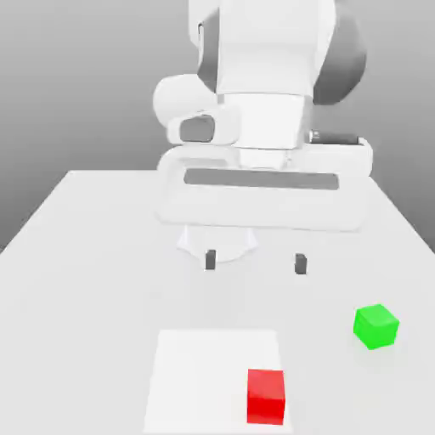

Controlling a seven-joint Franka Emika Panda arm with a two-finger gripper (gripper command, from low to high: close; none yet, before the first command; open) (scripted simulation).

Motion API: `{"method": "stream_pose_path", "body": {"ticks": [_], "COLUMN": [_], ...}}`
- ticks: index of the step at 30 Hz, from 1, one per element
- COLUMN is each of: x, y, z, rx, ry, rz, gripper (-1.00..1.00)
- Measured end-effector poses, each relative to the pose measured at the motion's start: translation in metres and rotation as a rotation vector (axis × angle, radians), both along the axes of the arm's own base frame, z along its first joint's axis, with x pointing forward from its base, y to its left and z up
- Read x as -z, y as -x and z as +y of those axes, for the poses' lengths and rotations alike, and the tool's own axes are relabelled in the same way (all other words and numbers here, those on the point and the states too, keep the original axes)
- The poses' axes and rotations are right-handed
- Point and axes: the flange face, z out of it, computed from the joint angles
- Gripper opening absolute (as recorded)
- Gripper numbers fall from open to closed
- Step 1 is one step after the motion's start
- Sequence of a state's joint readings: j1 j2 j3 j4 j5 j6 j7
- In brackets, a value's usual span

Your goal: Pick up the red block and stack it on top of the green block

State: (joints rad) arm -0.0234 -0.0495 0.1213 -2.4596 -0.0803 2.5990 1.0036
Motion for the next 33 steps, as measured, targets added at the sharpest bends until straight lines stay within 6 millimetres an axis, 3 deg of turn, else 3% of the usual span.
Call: {"method": "stream_pose_path", "body": {"ticks": [6, 11, 12, 19, 24, 29, 33], "x": [0.111, 0.178, 0.185, 0.185, 0.131, 0.11, 0.099], "y": [0.021, 0.025, 0.026, 0.026, 0.027, 0.063, 0.113], "z": [0.014, 0.016, 0.016, 0.016, 0.02, 0.095, 0.166], "rx": [0.009, 0.012, 0.011, 0.012, 0.003, -0.207, -0.43], "ry": [-0.026, -0.03, -0.03, -0.03, -0.03, -0.013, 0.008], "rz": [0.169, 0.192, 0.193, 0.192, 0.193, 0.196, 0.197], "gripper": [0.0, 0.0, -1.0, -1.0, -1.0, -1.0, -1.0]}}
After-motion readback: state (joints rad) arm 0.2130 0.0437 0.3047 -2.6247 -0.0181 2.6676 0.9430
